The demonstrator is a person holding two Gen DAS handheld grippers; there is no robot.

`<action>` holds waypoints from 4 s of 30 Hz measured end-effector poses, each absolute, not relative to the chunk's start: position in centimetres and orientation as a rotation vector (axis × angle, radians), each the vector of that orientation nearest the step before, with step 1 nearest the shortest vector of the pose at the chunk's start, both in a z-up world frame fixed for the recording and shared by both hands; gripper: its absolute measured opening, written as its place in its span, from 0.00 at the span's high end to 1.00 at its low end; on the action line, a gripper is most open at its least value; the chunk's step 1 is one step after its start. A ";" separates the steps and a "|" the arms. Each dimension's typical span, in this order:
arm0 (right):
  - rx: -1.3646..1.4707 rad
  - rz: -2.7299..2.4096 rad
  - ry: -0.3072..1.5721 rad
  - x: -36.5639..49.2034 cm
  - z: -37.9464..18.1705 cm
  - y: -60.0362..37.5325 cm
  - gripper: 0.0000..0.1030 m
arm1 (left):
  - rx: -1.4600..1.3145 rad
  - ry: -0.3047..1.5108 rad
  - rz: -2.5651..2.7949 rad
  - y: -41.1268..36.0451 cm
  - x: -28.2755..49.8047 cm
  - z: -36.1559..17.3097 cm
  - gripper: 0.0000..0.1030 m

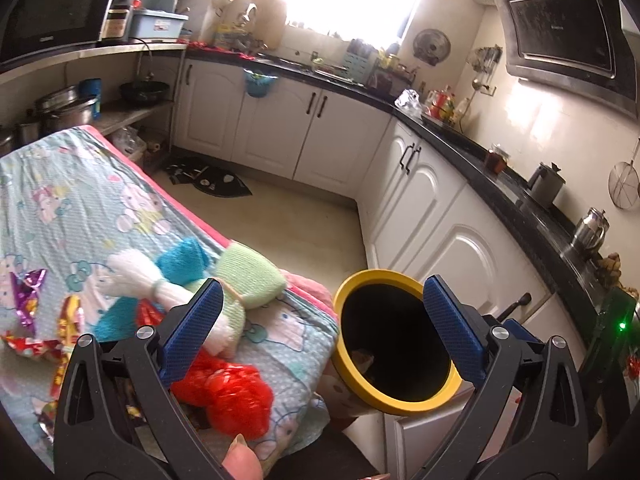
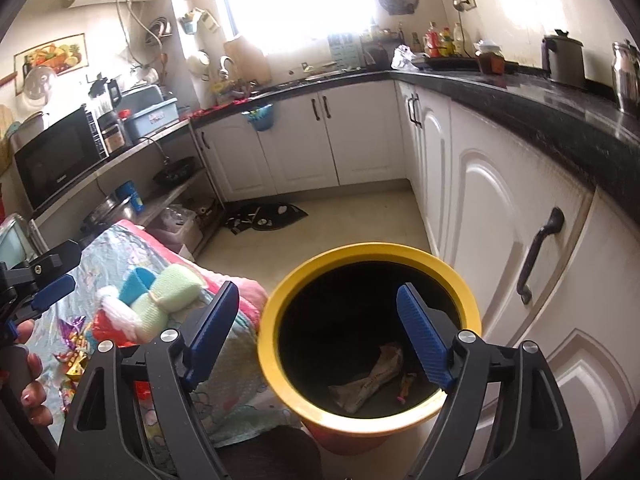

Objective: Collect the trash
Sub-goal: 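Open the left tool over the bin to drop the white bag, then grasp the red mesh bag with the right tool while the left tool grasps the purple foil wrapper, then carry the red mesh bag and purple foil wrapper over the bin and release both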

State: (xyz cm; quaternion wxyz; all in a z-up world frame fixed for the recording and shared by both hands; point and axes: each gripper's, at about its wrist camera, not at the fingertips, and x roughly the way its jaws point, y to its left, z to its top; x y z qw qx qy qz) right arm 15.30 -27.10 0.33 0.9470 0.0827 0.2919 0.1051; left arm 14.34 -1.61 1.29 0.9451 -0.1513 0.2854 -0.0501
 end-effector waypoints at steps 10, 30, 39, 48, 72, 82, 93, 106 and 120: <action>0.136 0.280 0.563 14.0 1.9 -24.6 0.23 | -0.336 0.531 -0.050 1.1 12.3 2.8 0.11; 0.051 0.456 0.564 11.2 2.8 -18.0 0.22 | -0.350 0.477 0.091 7.9 9.0 4.1 0.11; -0.020 0.553 0.596 10.9 2.5 -14.1 0.21 | -0.370 0.464 0.177 11.8 8.0 4.0 0.10; -0.108 0.625 0.677 11.2 -0.2 -10.2 0.21 | -0.416 0.482 0.273 16.2 7.8 2.5 0.10; -0.137 0.661 0.848 14.6 -6.0 -6.7 0.23 | -0.517 0.731 0.409 23.1 10.7 -7.3 0.22; -0.155 0.709 0.884 14.8 -6.6 -5.7 0.57 | -0.519 0.802 0.410 23.9 11.7 -8.8 0.67; -0.153 0.752 0.846 13.9 -5.2 -6.0 0.77 | -0.506 0.786 0.381 23.9 11.1 -8.3 0.84; -0.145 0.811 0.783 11.4 -2.5 -6.5 0.77 | -0.456 0.692 0.343 22.7 9.0 -3.2 0.85; -0.088 0.715 0.706 11.6 0.7 -10.4 0.77 | -0.391 0.605 0.197 16.4 8.8 1.5 0.85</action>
